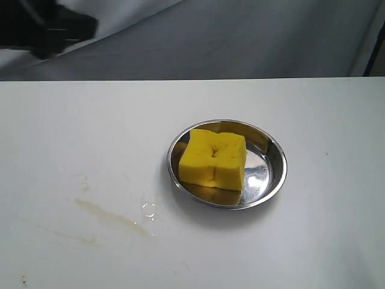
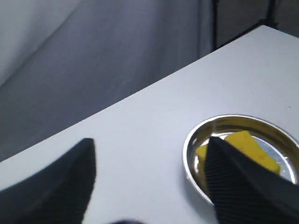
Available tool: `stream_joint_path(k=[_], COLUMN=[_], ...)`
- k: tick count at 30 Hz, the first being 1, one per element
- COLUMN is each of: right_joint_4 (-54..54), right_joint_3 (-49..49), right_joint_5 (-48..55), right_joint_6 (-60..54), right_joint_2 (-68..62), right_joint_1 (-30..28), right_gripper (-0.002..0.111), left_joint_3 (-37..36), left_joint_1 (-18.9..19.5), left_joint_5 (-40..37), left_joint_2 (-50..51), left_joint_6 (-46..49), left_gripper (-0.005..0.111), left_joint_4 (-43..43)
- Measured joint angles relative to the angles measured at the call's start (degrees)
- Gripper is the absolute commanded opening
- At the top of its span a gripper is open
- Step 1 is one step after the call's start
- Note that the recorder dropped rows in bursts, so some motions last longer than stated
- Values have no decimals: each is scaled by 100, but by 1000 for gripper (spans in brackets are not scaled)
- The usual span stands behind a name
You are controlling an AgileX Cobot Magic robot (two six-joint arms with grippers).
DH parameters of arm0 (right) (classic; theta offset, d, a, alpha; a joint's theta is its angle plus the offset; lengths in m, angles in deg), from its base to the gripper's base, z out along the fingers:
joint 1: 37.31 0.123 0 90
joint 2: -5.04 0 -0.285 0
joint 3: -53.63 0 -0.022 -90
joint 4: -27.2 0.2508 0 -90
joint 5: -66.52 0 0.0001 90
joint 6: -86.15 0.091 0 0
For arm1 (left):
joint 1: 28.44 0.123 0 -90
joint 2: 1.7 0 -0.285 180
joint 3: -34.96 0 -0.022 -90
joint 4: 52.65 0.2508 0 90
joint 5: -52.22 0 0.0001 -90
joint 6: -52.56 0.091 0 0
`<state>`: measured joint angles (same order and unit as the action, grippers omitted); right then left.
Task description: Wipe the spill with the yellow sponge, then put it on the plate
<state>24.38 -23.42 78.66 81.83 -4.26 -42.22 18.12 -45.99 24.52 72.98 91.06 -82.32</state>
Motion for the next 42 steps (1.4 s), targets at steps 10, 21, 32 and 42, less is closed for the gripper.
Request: stream_joint_path(k=[10,21,32,42], right_joint_4=[0,0,0,0], right_joint_3=[0,0,0,0], right_joint_5=[0,0,0,0], right_joint_6=[0,0,0,0], right_joint_2=[0,0,0,0], right_joint_1=[0,0,0,0], right_gripper=[0,0,0,0], left_joint_3=[-1635,-2293,-2374,-2490], left_joint_1=[1018,1018,1018,1018], left_joint_5=[537,182,-239,-1279], left_joint_2=[-2324,-4295,-5775,-6315], left_joint_6=[-62,-194,-447,-2352], left_gripper=[0,0,0,0], left_joint_4=[54,18,162,2226])
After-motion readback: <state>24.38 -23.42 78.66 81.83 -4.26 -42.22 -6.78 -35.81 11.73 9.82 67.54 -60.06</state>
